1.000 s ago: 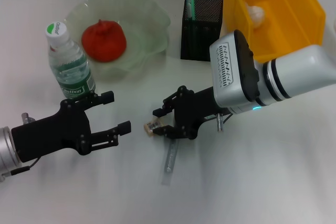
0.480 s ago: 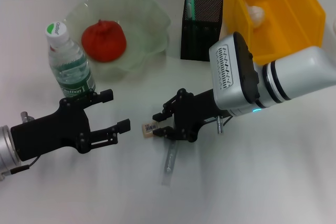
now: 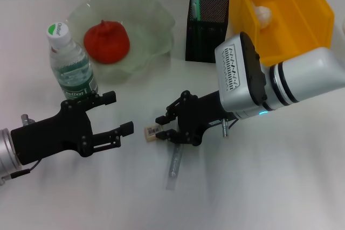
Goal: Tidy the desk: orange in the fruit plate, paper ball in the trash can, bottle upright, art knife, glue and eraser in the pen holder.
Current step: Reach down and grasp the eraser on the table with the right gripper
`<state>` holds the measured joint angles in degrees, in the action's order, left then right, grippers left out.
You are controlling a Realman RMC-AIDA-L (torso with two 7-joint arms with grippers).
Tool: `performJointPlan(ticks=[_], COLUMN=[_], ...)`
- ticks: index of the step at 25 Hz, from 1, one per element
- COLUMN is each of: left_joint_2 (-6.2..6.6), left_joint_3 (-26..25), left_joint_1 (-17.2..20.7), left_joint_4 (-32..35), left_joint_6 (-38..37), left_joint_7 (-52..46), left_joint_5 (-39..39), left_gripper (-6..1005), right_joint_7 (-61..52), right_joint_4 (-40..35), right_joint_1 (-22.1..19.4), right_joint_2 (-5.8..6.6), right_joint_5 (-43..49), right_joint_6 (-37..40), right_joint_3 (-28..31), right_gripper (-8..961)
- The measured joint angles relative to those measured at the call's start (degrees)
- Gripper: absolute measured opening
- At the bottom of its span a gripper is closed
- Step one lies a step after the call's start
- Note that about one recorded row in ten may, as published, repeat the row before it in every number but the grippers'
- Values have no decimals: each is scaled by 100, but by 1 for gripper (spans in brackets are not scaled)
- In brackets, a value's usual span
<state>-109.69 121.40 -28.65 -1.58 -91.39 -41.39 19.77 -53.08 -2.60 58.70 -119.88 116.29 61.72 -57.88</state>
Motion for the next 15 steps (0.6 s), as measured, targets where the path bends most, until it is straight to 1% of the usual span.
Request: performJointPlan(ticks=[6, 12, 15], left_joint_2=[0, 14, 33], left_joint_3=[-19, -96, -135], left_joint_1=[0, 5, 19], left_joint_4=[-10, -36, -38], left_joint_6=[6, 13, 12], left_joint_7=[-2, -9, -10], left_joint_5=[0, 0, 0], left_gripper=[844, 844, 844], right_joint_7=[-1, -138, -156], right_joint_4=[-59, -552, -597], right_joint_1=[-50, -396, -442], right_joint_2=[0, 0, 0], right_joint_5=[-4, -118, -155], right_joint_6=[39, 354, 381], right_joint_3=[35, 61, 61], right_gripper=[251, 225, 223])
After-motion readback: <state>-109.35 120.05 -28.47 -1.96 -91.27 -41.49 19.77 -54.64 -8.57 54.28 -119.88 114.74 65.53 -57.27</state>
